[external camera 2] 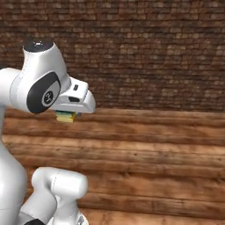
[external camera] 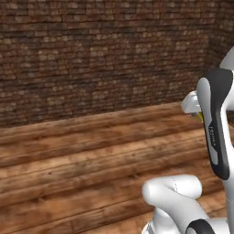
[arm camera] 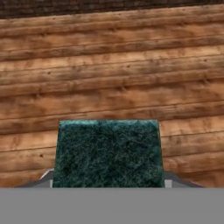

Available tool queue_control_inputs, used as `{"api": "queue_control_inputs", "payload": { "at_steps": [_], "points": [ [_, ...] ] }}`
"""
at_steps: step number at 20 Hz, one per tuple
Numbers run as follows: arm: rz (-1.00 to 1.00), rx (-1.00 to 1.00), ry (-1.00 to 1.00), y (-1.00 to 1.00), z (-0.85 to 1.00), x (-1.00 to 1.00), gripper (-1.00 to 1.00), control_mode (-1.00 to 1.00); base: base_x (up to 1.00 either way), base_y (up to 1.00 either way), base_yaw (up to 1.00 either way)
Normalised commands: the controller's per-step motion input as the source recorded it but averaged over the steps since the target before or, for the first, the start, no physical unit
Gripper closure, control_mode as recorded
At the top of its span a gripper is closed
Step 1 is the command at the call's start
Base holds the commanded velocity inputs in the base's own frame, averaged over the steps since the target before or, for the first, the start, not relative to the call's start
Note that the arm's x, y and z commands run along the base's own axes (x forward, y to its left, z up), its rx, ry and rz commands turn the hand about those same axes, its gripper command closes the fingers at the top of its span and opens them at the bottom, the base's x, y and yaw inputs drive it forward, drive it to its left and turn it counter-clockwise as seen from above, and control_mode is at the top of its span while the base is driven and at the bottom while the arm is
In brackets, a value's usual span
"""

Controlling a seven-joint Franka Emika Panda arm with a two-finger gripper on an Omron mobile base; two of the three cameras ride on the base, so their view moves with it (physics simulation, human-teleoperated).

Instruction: Pick up the sponge and sponge from the sink, and place them back in the cabinet, and close the cabinet doors.

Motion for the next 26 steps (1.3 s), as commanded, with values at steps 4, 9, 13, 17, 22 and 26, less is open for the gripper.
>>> {"api": "queue_control_inputs", "payload": {
  "at_steps": [4, 9, 13, 17, 22, 26],
  "points": [
    [0.00, 0.00, 0.00, 0.00, 0.00, 0.00, 1.00, 1.00, 0.25, 0.00, -0.48],
    [0.00, 0.00, 0.00, 0.00, 0.00, 0.00, 1.00, 1.00, 0.09, 0.00, -0.62],
    [0.00, 0.00, 0.00, 0.00, 0.00, 0.00, 1.00, 1.00, 0.06, 0.02, -0.65],
    [0.00, 0.00, 0.00, 0.00, 0.00, 0.00, 1.00, 1.00, 0.07, 0.04, -0.65],
    [0.00, 0.00, 0.00, 0.00, 0.00, 0.00, 1.00, 1.00, 0.12, 0.03, -0.63],
    [0.00, 0.00, 0.00, 0.00, 0.00, 0.00, 1.00, 1.00, 0.20, 0.10, -0.61]
  ]
}}
